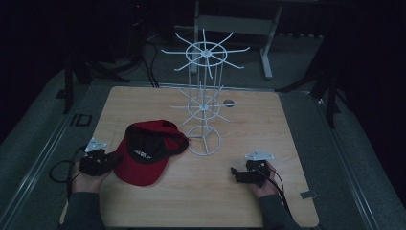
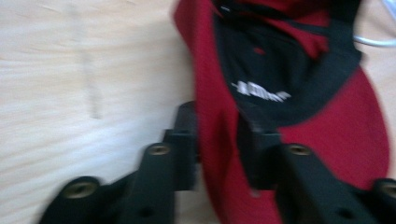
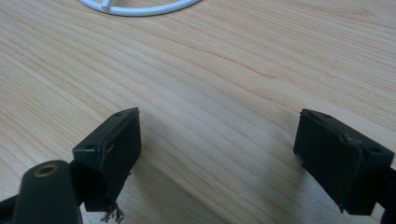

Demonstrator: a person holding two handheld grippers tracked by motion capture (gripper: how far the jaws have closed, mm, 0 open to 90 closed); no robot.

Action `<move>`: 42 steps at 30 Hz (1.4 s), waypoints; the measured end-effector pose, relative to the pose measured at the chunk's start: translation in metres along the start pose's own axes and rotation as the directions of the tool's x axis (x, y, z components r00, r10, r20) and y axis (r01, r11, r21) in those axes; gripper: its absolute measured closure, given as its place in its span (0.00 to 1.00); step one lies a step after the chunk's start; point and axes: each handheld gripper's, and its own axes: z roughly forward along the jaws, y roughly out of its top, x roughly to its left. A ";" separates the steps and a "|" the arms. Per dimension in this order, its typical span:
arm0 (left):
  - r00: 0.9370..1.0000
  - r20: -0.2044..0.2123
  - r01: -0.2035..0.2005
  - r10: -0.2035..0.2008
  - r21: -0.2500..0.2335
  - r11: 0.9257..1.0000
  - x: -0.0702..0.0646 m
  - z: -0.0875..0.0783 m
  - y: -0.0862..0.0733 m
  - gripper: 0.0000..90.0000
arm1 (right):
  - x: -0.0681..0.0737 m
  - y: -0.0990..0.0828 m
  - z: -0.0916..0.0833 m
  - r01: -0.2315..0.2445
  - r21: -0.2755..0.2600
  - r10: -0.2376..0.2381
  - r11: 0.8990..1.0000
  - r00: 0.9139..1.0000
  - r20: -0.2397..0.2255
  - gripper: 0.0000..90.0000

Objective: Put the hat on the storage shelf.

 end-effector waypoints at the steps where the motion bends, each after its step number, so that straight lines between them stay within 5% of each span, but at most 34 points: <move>1: 1.000 0.025 0.009 -0.009 -0.004 1.000 0.000 0.001 -0.002 0.70 | 0.000 0.000 0.000 -0.001 0.000 0.001 1.000 1.000 0.000 0.16; 2: 0.997 0.072 0.019 -0.019 0.009 1.000 0.001 0.005 -0.007 0.70 | 0.000 0.000 0.000 -0.001 0.000 0.001 1.000 1.000 0.000 0.16; 7: 0.987 0.160 0.014 -0.025 0.067 0.998 -0.003 0.020 -0.013 0.66 | 0.000 0.000 0.000 0.000 0.000 0.000 1.000 1.000 0.000 0.16; 17: 0.974 0.227 -0.023 -0.007 0.131 0.991 -0.011 0.027 -0.016 0.65 | 0.000 0.000 0.000 0.000 0.000 0.000 1.000 1.000 0.000 0.16; 20: 0.964 0.266 -0.046 0.003 0.159 0.986 -0.016 0.027 -0.018 0.64 | 0.000 0.000 0.000 0.000 0.000 0.000 1.000 1.000 0.000 0.16; 24: 0.961 0.278 -0.036 -0.011 0.163 0.986 -0.016 0.028 -0.019 0.65 | 0.000 0.000 0.000 0.000 0.000 0.000 1.000 1.000 -0.001 0.16; 28: 0.956 0.294 -0.043 0.003 0.132 0.990 -0.019 0.021 -0.016 0.77 | 0.000 0.000 0.000 0.001 0.000 -0.001 1.000 1.000 -0.001 0.16; 34: 0.979 0.200 -0.048 0.029 0.094 0.994 -0.021 0.014 -0.007 0.85 | 0.000 0.000 0.000 0.000 0.000 0.000 1.000 1.000 -0.001 0.16; 38: 0.983 0.174 -0.071 0.056 0.086 0.994 -0.026 0.010 -0.005 0.86 | 0.000 0.000 0.000 0.000 0.000 0.000 1.000 1.000 -0.001 0.16; 42: 0.985 0.168 -0.034 0.034 -0.005 0.999 -0.027 -0.001 -0.003 0.95 | 0.000 0.000 0.000 -0.001 0.001 0.001 1.000 1.000 -0.002 0.16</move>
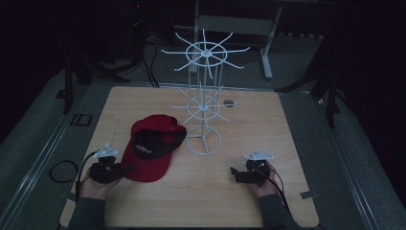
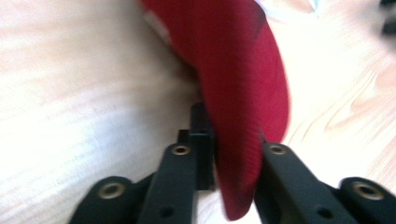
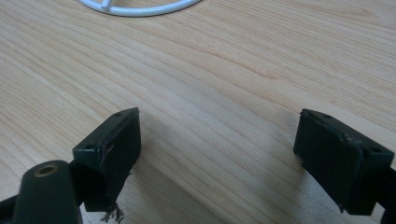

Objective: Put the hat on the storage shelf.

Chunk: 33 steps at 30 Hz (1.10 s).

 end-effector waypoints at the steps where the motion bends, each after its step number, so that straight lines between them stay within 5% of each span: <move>1: 1.000 -0.016 -0.014 0.014 -0.005 1.000 -0.002 -0.002 0.002 0.95 | 0.000 0.000 0.000 0.001 0.000 -0.001 1.000 1.000 0.000 0.16; 8: 0.994 -0.100 -0.035 0.031 -0.041 0.999 -0.006 -0.007 0.009 0.96 | 0.000 0.000 0.000 0.001 0.000 -0.001 1.000 1.000 0.000 0.16; 16: 0.989 -0.144 -0.035 0.018 -0.121 0.992 -0.007 -0.020 0.023 0.96 | 0.000 0.000 0.000 -0.001 0.001 0.001 1.000 1.000 -0.001 0.16; 33: 0.980 -0.201 -0.040 -0.015 -0.264 0.964 -0.009 -0.045 0.058 0.95 | 0.000 0.000 0.000 -0.001 -0.001 0.001 1.000 1.000 0.000 0.16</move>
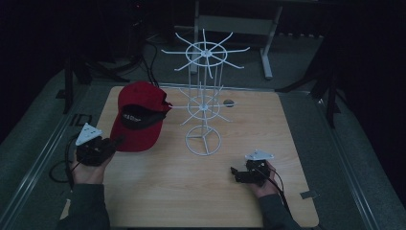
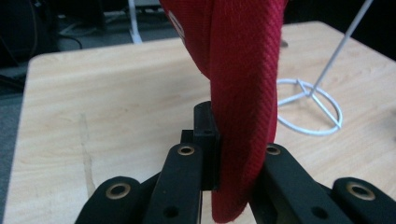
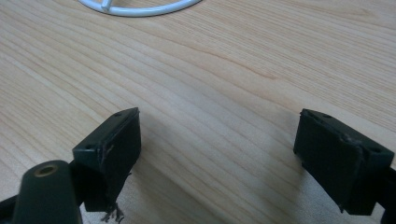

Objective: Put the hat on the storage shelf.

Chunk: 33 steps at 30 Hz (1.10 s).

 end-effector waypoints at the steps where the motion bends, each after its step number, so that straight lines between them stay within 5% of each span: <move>1: 1.000 -0.004 0.004 -0.004 -0.010 1.000 0.000 -0.001 0.002 0.95 | 0.000 0.000 0.000 0.001 -0.001 -0.001 1.000 1.000 0.000 0.16; 18: 0.997 -0.048 0.060 -0.068 -0.146 0.987 0.002 -0.017 0.037 0.95 | 0.000 0.000 0.000 -0.002 0.001 0.002 1.000 1.000 0.000 0.16; 33: 0.997 -0.051 0.049 -0.060 -0.200 0.979 -0.001 -0.030 0.063 0.95 | 0.000 0.000 0.000 -0.001 0.000 0.001 1.000 1.000 0.000 0.16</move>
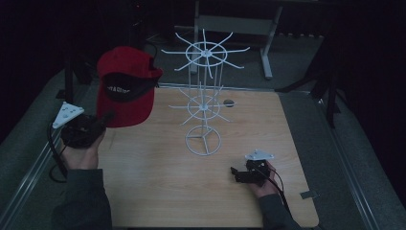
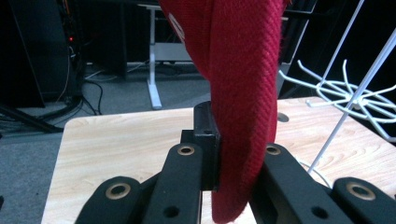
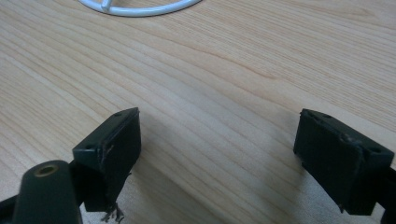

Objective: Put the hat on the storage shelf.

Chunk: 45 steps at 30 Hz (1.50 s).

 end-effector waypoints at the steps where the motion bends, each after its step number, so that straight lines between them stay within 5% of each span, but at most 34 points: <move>1: 1.000 0.000 0.000 0.000 0.000 1.000 0.000 0.000 0.000 0.95 | 0.000 0.000 0.000 -0.002 -0.001 0.002 1.000 1.000 0.000 0.16; 20: 1.000 0.014 -0.017 0.018 -0.072 0.997 -0.013 -0.011 0.039 0.95 | 0.000 0.000 0.000 0.000 0.001 0.000 1.000 1.000 0.000 0.16; 45: 0.999 0.036 -0.004 0.010 -0.141 0.990 -0.021 -0.019 0.053 0.95 | 0.000 0.000 0.000 0.001 0.002 -0.001 1.000 1.000 -0.001 0.16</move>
